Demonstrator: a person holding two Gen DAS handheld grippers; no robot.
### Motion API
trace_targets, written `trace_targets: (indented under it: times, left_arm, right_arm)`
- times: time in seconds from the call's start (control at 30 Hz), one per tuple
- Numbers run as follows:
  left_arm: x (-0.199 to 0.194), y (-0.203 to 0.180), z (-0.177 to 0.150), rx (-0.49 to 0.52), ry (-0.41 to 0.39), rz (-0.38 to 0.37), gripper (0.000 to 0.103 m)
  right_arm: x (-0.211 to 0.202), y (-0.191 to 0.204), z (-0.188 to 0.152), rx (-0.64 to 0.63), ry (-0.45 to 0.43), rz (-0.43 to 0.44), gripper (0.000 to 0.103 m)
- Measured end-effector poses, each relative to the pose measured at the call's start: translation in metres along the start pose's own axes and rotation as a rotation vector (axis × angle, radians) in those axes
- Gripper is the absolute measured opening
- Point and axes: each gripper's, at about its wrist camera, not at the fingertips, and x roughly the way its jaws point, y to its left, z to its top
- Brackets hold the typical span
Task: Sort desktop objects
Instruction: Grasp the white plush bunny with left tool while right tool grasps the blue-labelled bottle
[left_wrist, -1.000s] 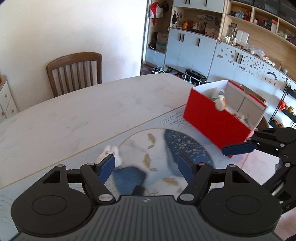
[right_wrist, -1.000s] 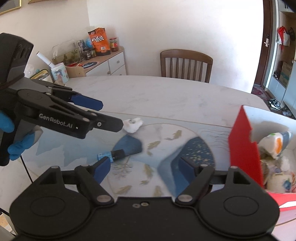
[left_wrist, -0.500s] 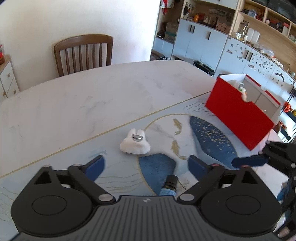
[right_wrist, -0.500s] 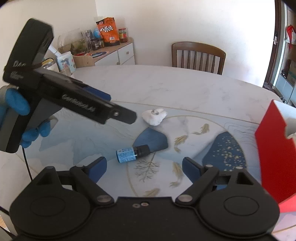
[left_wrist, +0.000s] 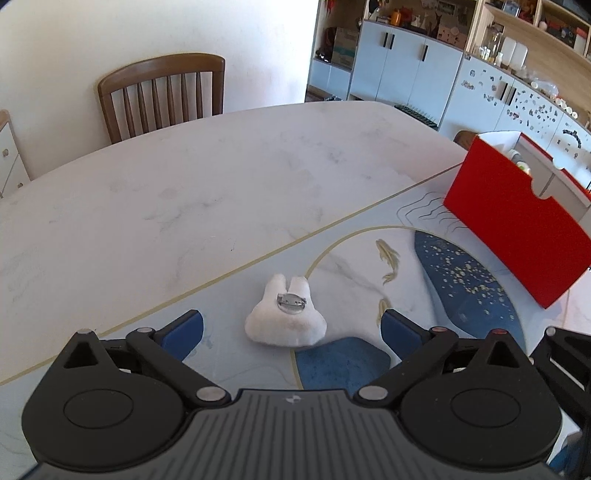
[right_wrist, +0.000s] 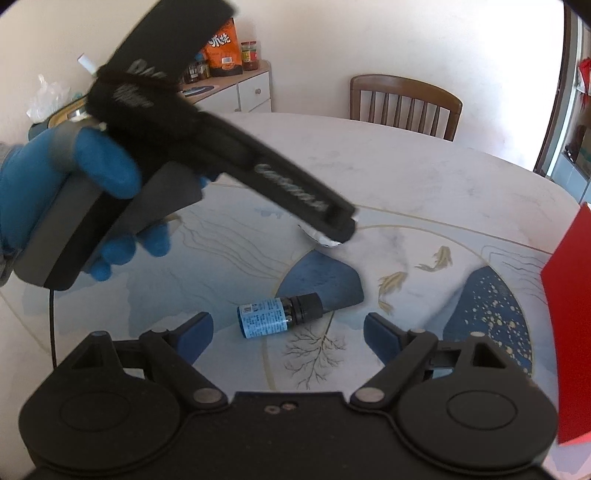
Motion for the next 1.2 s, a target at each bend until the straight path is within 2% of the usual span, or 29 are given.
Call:
trace_targets:
  times: [0.47, 0.73, 0.87, 0.93, 1.0, 1.13, 1.2]
  left_arm:
    - [0.039, 0.010, 0.002, -0.065, 0.045, 0.015, 0.103]
    - [0.042, 0.004, -0.001, -0.014, 0.035, 0.020, 0.102]
    - [0.040, 0.003, -0.003, 0.012, 0.027, 0.032, 0.097]
    - [0.039, 0.002, -0.004, 0.025, 0.023, 0.042, 0.094]
    - [0.038, 0.001, -0.004, 0.033, 0.015, 0.060, 0.084]
    - [0.036, 0.002, -0.004, 0.036, 0.010, 0.069, 0.074]
    - [0.035, 0.002, -0.003, 0.042, 0.011, 0.070, 0.065]
  right_arm:
    - [0.036, 0.004, 0.005, -0.026, 0.036, 0.003, 0.085]
    - [0.044, 0.003, 0.001, -0.041, 0.054, -0.001, 0.077]
    - [0.047, 0.006, 0.000, -0.048, 0.062, -0.004, 0.075]
    - [0.047, 0.007, -0.001, -0.056, 0.062, -0.006, 0.075]
    - [0.048, 0.007, -0.001, -0.055, 0.065, -0.004, 0.075]
    - [0.047, 0.006, 0.000, -0.057, 0.065, -0.001, 0.071]
    - [0.048, 0.006, 0.000, -0.056, 0.064, -0.011, 0.069]
